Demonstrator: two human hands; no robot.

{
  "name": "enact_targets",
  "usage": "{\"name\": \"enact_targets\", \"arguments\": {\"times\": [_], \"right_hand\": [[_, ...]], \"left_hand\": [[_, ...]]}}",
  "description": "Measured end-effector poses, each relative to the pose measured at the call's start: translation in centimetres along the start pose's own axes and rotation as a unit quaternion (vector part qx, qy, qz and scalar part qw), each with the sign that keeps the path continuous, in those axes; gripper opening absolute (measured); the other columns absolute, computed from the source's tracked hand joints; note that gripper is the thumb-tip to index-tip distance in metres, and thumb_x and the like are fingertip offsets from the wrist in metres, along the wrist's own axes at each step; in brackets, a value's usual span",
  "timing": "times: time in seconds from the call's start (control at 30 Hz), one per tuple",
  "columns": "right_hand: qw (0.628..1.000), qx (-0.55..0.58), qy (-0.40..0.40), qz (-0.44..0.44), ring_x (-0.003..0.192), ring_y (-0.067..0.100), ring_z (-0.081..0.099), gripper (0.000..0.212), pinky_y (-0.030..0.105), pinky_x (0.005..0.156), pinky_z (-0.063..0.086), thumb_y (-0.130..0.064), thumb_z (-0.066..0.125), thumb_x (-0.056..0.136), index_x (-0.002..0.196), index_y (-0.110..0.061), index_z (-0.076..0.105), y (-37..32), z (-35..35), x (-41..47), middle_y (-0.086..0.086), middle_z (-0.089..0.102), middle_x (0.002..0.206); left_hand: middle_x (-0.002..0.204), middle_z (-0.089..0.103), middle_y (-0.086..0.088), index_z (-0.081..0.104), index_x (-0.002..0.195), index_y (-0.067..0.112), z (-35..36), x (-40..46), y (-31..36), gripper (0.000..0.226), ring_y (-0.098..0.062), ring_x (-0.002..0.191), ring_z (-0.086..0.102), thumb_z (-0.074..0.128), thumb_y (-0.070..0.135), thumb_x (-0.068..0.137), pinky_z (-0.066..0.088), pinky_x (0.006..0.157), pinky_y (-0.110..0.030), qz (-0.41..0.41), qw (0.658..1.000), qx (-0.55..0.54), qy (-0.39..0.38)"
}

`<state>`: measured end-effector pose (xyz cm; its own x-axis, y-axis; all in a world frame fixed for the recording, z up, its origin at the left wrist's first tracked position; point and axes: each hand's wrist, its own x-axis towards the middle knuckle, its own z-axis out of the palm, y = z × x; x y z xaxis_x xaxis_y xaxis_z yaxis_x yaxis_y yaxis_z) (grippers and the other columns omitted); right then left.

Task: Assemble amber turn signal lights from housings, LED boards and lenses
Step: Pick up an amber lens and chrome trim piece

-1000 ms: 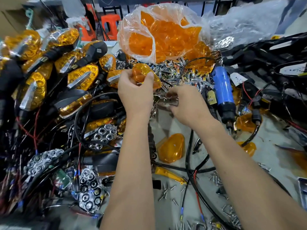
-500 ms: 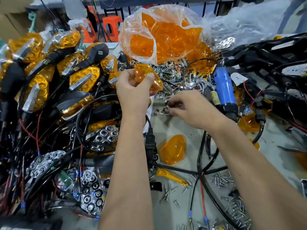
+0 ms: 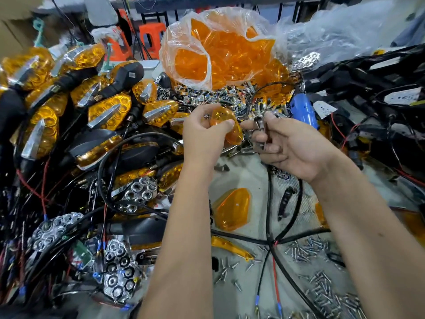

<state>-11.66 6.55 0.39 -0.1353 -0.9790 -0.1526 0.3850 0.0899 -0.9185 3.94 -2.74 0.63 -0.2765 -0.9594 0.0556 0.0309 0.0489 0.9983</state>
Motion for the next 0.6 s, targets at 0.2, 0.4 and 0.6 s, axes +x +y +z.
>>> {"name": "enact_targets", "arguments": {"times": [0.2,0.4,0.6], "right_hand": [[0.999,0.021,-0.039,-0.032,0.058,0.007,0.034,0.04,0.017,0.044,0.029,-0.03,0.039,0.111,0.127,-0.007,0.068,0.02,-0.33,-0.09,-0.002,0.06,0.081],[0.998,-0.012,-0.038,-0.053,0.058,0.006,0.042,0.036,0.017,0.046,0.031,-0.029,0.048,0.107,0.118,-0.011,0.077,0.41,-0.61,0.03,0.001,0.064,0.093],[0.994,-0.053,-0.02,-0.09,0.059,0.008,0.042,0.028,0.017,0.047,0.028,-0.026,0.06,0.098,0.112,-0.008,0.077,0.48,-0.47,0.19,-0.002,0.059,0.078]], "left_hand": [[0.089,0.075,0.002,0.075,0.096,0.027,0.04,-0.12,0.04,0.013,-0.021,0.088,0.073,0.075,0.018,0.086,0.061,0.085,-0.057,-0.003,1.0,0.003,-0.003],[0.083,0.074,-0.004,0.075,0.09,0.023,-0.19,0.01,0.01,0.009,-0.026,0.079,0.072,0.076,0.015,0.089,0.062,0.081,-0.056,0.007,1.0,0.004,0.013],[0.07,0.073,-0.001,0.07,0.09,0.013,-0.58,-0.01,-0.07,0.013,-0.021,0.071,0.07,0.08,0.007,0.085,0.062,0.077,-0.052,0.015,1.0,0.001,-0.007]]}}
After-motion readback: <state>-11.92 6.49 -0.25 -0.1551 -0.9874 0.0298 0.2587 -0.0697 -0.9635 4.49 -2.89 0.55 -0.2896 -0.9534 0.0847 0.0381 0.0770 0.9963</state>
